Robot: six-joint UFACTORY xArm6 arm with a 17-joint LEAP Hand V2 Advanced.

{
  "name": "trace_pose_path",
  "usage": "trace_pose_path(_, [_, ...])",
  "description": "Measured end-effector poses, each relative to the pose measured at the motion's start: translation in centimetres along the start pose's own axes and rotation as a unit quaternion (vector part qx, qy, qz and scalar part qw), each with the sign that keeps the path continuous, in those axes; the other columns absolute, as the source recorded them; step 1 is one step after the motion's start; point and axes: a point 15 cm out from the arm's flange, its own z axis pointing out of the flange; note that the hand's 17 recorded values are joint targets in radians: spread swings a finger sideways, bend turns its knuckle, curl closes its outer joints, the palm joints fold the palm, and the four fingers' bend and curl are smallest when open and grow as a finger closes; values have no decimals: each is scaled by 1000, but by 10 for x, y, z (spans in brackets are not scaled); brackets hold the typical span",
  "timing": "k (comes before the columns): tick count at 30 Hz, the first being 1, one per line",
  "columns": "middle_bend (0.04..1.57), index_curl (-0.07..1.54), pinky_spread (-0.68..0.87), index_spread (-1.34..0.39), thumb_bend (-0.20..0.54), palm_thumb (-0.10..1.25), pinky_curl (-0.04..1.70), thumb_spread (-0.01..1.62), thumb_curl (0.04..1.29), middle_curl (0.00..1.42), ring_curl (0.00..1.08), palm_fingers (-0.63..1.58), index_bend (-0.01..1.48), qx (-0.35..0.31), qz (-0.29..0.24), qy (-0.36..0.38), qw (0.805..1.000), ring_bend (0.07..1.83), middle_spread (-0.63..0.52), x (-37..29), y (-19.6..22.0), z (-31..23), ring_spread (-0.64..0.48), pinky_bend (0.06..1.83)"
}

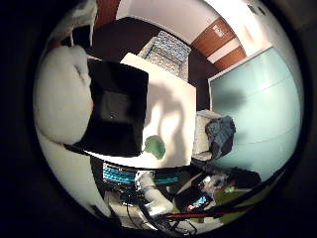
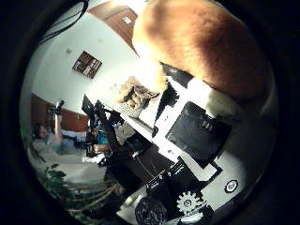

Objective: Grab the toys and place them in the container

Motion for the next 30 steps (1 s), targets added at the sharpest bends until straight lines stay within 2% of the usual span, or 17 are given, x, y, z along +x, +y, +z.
trace_pose_path(1, [830, 678, -522, -378, -25, 679, 797, 1166, 514, 649, 597, 707, 272, -2, -1, 1, 1000, 1090, -205, 0, 1, 1, -271, 980])
trace_pose_path(3, [669, 605, -427, -444, -26, 651, 771, 1177, 474, 582, 539, 412, 217, -3, -1, 3, 1000, 993, -191, 2, 1, 1, -230, 891])
trace_pose_path(5, [536, 565, -207, -476, -29, 614, 770, 1174, 437, 519, 494, 190, 234, -5, -3, 5, 1000, 878, -136, 4, 2, 2, -117, 809])
trace_pose_path(9, [377, 466, 251, -491, -28, 561, 671, 1150, 387, 417, 355, 22, 193, -6, -16, 7, 1000, 626, -42, 6, 2, 2, 114, 722])
trace_pose_path(12, [386, 402, 413, -473, -27, 536, 601, 1133, 362, 397, 303, 8, 150, -13, -22, 10, 1000, 524, -20, 11, 5, 3, 182, 677])
trace_pose_path(16, [402, 318, 502, -442, -26, 500, 513, 1110, 332, 375, 268, 8, 140, -33, -19, 19, 999, 456, -12, 26, 14, 4, 225, 627])
trace_pose_path(22, [388, 260, 509, -328, -24, 472, 442, 1101, 307, 351, 251, 33, 142, -65, 16, 42, 997, 421, -11, 76, 31, -1, 235, 617])
trace_pose_path(23, [288, 268, 510, -312, -26, 461, 441, 1104, 304, 324, 258, 5, 162, -74, 25, 46, 996, 444, 80, 88, 36, -2, 244, 640])
trace_pose_path(24, [274, 267, 512, -298, -25, 457, 431, 1100, 302, 319, 255, 10, 159, -81, 33, 51, 995, 440, 107, 100, 41, -4, 247, 640])
trace_pose_path(30, [243, 256, 507, -262, -23, 450, 386, 1102, 293, 319, 248, 26, 151, -82, 85, 75, 990, 419, 160, 178, 67, -31, 253, 643])
